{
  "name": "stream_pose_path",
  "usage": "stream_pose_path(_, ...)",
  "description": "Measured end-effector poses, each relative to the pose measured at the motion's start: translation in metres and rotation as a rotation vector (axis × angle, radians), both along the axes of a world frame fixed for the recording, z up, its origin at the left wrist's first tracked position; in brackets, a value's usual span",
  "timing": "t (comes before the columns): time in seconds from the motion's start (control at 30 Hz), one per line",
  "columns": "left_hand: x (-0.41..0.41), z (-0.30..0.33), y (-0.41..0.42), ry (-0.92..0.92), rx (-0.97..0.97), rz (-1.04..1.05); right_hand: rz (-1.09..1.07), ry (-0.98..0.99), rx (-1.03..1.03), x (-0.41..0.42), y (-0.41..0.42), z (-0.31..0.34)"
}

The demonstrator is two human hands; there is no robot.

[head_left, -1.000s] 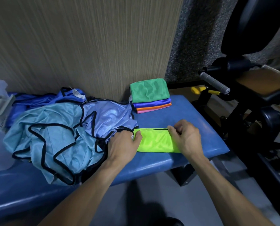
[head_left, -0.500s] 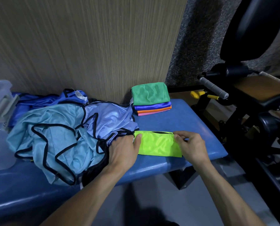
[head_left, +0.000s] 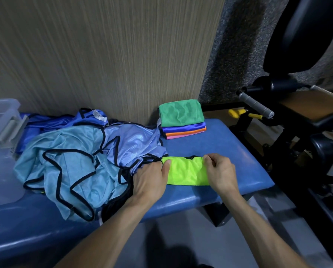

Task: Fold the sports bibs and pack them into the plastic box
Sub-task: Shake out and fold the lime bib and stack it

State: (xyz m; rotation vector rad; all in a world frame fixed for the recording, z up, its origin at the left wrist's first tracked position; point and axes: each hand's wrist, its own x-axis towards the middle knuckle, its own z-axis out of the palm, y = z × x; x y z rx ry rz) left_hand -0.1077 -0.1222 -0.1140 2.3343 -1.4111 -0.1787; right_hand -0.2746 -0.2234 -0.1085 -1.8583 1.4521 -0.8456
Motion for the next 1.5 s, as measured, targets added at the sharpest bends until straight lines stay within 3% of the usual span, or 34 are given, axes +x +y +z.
stream_pose_path(0.33,0.004,-0.001,-0.007,0.002,0.010,0.044,-0.032,0.226,0.038,0.006,-0.018,-0.003)
stream_pose_path(0.53,0.000,0.007,-0.009,-0.283,-0.012,-0.014,-0.025,0.434,-0.069,0.007,-0.022,-0.002)
stream_pose_path(0.7,0.007,0.001,-0.029,-0.418,-0.090,-0.309,-0.030,0.450,-0.084,0.006,-0.021,0.000)
stream_pose_path(0.83,-0.002,0.003,-0.047,-0.350,-0.028,-0.503,-0.010,0.460,-0.089,0.007,-0.021,-0.002)
stream_pose_path(1.0,0.003,-0.016,-0.050,-0.338,-0.021,-0.402,-0.033,0.481,-0.138,0.003,-0.021,-0.007)
stream_pose_path(1.2,-0.002,-0.028,-0.049,-0.269,-0.144,-0.295,-0.061,0.613,0.014,-0.002,-0.023,0.004)
stream_pose_path(1.3,-0.004,-0.030,-0.052,-0.224,-0.164,-0.253,-0.032,0.483,0.137,0.002,-0.023,0.004)
stream_pose_path(1.5,-0.003,-0.033,-0.058,-0.126,-0.156,-0.302,-0.065,0.061,0.153,0.013,-0.042,0.000)
